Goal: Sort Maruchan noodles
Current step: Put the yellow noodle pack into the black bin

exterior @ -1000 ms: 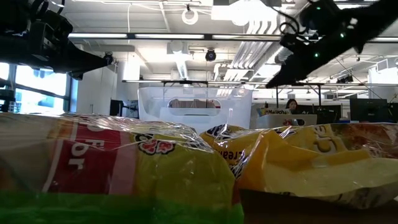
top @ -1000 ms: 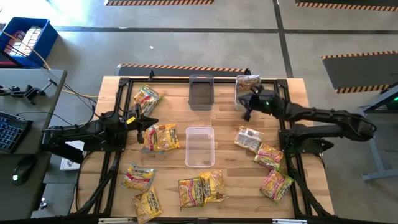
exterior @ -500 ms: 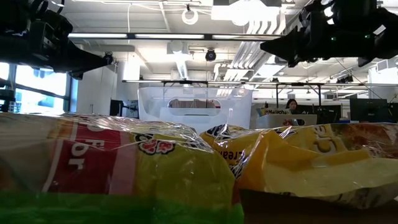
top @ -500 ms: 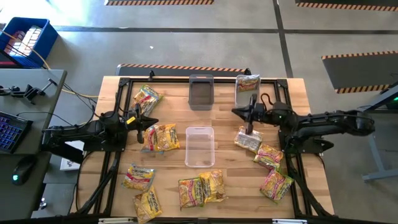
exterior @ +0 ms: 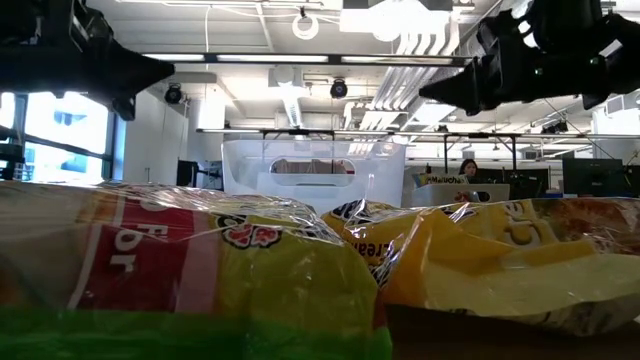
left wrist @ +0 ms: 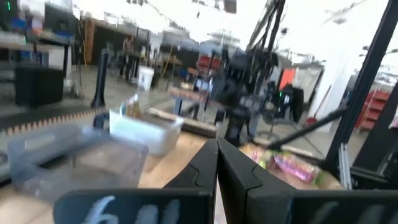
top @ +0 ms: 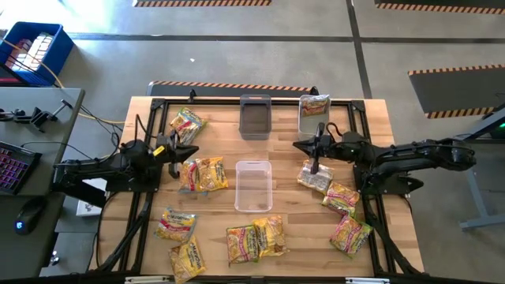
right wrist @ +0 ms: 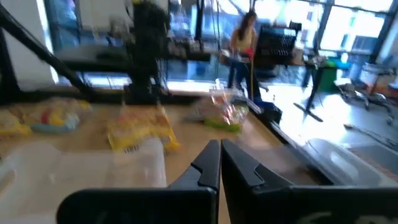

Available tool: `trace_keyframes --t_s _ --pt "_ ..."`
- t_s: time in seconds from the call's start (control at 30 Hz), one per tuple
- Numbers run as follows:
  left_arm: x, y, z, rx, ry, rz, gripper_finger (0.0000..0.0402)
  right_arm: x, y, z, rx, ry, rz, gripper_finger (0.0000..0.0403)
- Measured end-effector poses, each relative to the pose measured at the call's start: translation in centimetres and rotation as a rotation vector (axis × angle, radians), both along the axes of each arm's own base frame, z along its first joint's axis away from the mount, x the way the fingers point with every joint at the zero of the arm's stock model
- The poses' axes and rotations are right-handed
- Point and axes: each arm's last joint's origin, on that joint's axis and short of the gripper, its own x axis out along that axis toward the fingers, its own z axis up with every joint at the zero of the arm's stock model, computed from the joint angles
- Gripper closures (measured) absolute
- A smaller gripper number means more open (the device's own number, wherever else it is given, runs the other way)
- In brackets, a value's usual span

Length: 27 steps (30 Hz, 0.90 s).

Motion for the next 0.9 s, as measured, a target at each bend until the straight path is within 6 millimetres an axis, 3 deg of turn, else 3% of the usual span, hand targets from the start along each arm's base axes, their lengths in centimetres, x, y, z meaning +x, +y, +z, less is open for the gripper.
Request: trace_keyframes --t_s 0.1,0.37,0.63,0.9 --pt "0.1 0.1 0.0 -0.029 0.004 0.011 0.0401 -0.1 -0.5 -0.3 0.000 0.028 -0.050 0.0403" --pt "1.3 0.8 -2.0 -0.237 0.209 0.023 0.0401 -0.3 -1.2 -0.5 0.006 0.047 -0.082 0.0403" --pt "3.5 1.7 0.4 -0.310 0.338 -0.049 0.0401 -0.3 -1.1 -0.5 -0.019 0.063 -0.076 0.0403" --pt "6.1 3.9 2.1 -0.491 0.623 -0.063 0.0400 -0.4 -1.4 -0.5 -0.036 0.059 -0.088 0.0403"
